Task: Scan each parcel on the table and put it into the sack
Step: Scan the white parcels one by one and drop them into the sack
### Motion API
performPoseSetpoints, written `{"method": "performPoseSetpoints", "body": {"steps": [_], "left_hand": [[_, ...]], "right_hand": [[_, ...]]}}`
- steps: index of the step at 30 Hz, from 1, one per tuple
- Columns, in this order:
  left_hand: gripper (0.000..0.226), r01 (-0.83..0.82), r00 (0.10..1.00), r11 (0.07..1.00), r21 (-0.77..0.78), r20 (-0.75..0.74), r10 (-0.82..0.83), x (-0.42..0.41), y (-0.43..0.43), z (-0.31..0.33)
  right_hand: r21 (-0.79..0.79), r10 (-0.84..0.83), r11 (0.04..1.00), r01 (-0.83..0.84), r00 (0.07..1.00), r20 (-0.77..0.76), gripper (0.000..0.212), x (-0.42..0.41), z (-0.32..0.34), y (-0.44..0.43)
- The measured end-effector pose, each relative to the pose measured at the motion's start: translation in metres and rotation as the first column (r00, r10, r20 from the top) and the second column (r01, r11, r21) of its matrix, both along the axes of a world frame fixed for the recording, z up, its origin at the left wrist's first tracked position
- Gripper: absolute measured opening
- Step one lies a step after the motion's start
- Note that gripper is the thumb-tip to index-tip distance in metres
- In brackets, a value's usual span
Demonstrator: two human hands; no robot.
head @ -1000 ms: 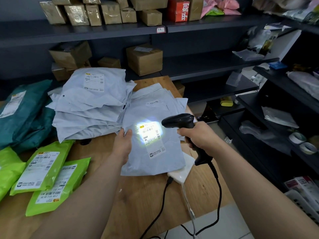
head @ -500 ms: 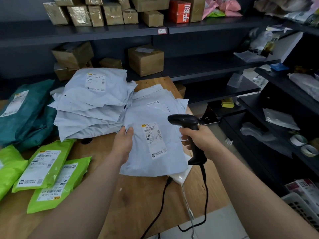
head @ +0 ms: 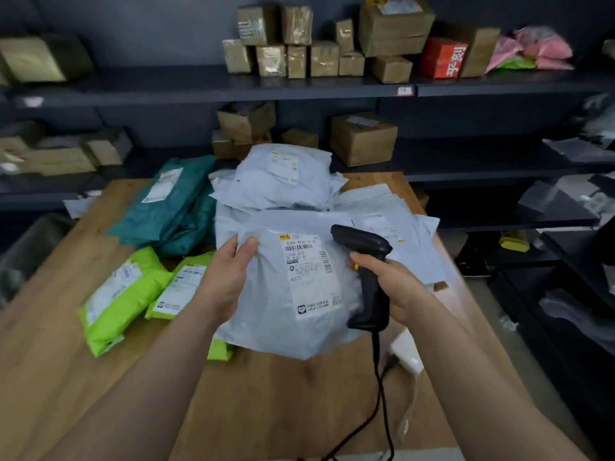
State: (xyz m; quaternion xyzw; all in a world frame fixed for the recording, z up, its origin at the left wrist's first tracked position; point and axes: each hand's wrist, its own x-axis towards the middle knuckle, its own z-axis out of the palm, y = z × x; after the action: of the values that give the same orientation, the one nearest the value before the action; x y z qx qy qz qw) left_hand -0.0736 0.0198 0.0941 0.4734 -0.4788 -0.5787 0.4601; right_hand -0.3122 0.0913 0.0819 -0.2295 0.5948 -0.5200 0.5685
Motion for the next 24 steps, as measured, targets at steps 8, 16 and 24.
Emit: {"method": "performPoseSetpoints", "body": {"steps": [8,16,24], "left_hand": [[0.015,-0.258,0.963,0.963,-0.081,0.060,0.263,0.206,0.039,0.026],[0.015,-0.542,0.819,0.839,-0.039,0.199,0.538,0.441,0.100,0.037],[0.021,-0.714,0.644,0.698,-0.052,0.340,0.685,0.615,0.100,0.017]], "right_hand": [[-0.152,0.177,0.970,-0.191,0.979,-0.103,0.021,0.189,0.044,-0.020],[-0.141,0.419,0.885,-0.443,0.892,-0.170,0.013,0.433,0.062,-0.028],[-0.078,0.606,0.774,-0.629,0.770,-0.202,0.031,0.622,0.048,-0.070]]}}
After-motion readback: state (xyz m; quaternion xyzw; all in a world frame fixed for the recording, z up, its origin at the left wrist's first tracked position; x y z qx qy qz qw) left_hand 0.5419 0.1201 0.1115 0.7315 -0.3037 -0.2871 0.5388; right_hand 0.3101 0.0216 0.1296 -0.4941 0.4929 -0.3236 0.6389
